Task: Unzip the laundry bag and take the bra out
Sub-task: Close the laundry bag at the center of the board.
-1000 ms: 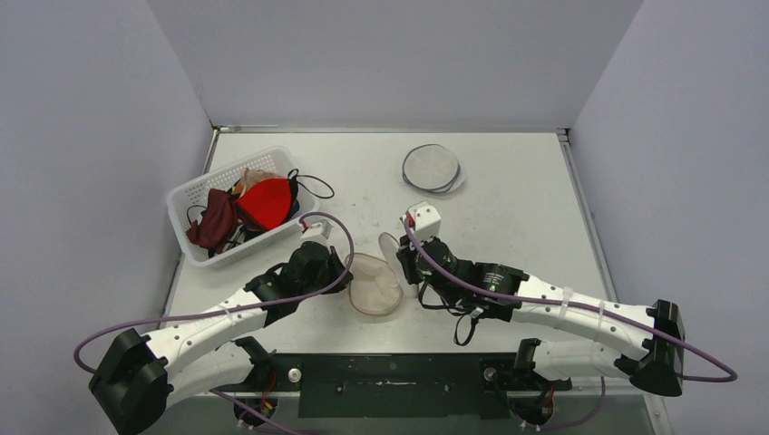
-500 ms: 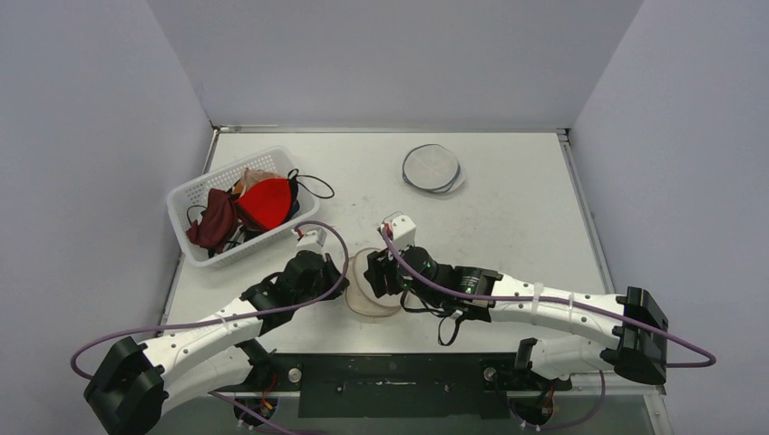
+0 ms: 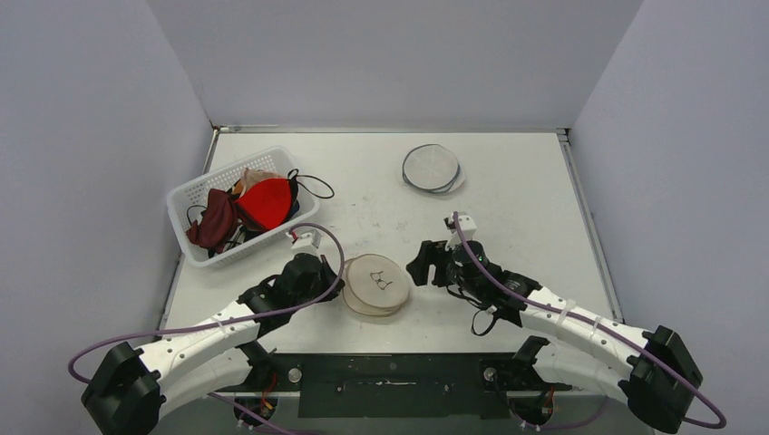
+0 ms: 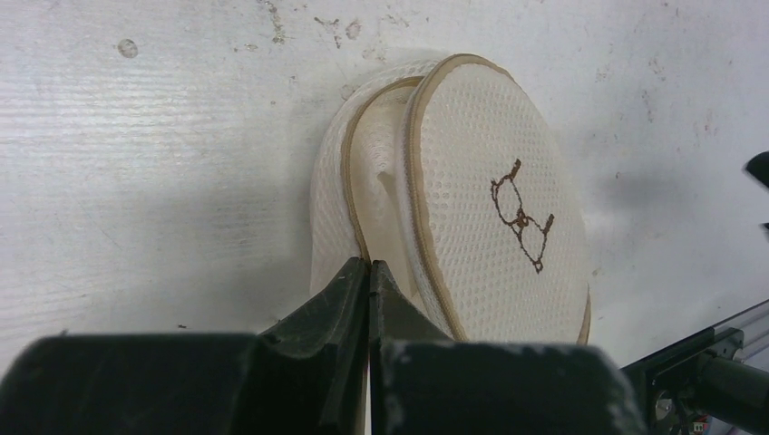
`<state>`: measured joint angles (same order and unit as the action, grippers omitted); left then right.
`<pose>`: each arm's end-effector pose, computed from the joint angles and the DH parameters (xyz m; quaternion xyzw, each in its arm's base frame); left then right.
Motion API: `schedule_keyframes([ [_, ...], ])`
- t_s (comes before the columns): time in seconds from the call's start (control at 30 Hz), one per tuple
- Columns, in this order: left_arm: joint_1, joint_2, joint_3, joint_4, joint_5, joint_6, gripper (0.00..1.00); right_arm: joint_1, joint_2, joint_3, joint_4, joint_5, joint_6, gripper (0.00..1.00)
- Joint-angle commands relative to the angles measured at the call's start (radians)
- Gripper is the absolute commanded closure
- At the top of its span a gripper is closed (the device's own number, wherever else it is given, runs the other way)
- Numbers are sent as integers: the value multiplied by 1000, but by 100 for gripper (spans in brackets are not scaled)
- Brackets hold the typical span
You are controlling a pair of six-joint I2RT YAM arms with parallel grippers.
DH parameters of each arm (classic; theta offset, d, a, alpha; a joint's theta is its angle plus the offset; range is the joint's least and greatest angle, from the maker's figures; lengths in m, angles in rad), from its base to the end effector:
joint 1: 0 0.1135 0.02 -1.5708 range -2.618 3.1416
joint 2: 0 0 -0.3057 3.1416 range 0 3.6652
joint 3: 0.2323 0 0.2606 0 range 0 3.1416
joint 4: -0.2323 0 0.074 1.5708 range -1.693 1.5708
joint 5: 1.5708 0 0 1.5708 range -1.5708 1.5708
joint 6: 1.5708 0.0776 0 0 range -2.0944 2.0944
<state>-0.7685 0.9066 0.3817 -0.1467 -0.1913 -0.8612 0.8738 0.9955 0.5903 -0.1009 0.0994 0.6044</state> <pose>0.1531 -0.1275 0.1856 -0.0830 0.8936 -0.2558 0.3594 0.1617 0.1811 0.2519 -0.0906 0.8561 0.3098 0.4035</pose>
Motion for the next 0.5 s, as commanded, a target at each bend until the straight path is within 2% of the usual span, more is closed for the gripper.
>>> schedule_keyframes([
  [0.0,10,-42,1,-49,-51,-19,100,-81,-14,-137,185,-249,153,22],
  [0.33,12,-125,3,-121,-80,-45,98,-139,172,-223,443,-364,280,22],
  [0.4,13,-162,3,-133,-78,-51,83,-143,200,-227,476,-380,292,23],
  [0.47,14,-197,0,-136,-72,-62,63,-145,226,-223,488,-385,291,25],
])
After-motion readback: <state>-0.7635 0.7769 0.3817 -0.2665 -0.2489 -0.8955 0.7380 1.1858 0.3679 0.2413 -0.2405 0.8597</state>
